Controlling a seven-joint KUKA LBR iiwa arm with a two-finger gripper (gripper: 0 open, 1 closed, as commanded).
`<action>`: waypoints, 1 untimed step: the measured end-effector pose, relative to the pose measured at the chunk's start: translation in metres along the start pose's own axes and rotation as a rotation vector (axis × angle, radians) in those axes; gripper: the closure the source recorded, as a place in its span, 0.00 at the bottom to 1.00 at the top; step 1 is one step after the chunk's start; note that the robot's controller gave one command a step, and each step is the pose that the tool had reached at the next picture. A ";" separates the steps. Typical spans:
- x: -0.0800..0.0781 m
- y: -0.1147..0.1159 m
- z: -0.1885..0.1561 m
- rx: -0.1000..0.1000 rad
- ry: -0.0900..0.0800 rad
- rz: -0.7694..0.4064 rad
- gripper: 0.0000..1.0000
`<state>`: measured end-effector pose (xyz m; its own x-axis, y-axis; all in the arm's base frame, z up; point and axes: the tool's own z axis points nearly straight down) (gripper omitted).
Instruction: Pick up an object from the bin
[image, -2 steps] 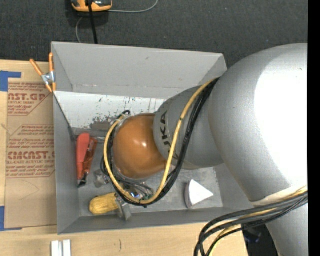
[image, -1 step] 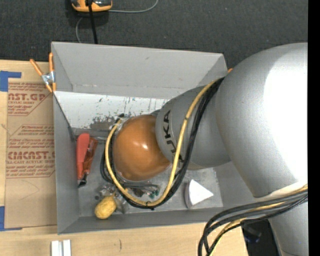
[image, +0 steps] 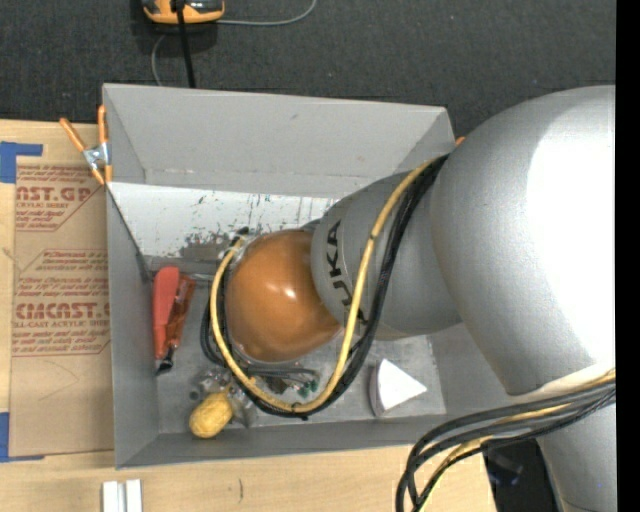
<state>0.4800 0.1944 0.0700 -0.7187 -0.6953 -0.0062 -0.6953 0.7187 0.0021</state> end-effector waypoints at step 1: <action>0.001 0.001 -0.003 -0.002 0.004 0.000 1.00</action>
Offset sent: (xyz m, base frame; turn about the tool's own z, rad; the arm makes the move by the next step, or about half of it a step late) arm 0.0001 0.0000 0.1005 0.0000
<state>0.4789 0.1941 0.0727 -0.7186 -0.6954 -0.0025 -0.6954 0.7186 0.0036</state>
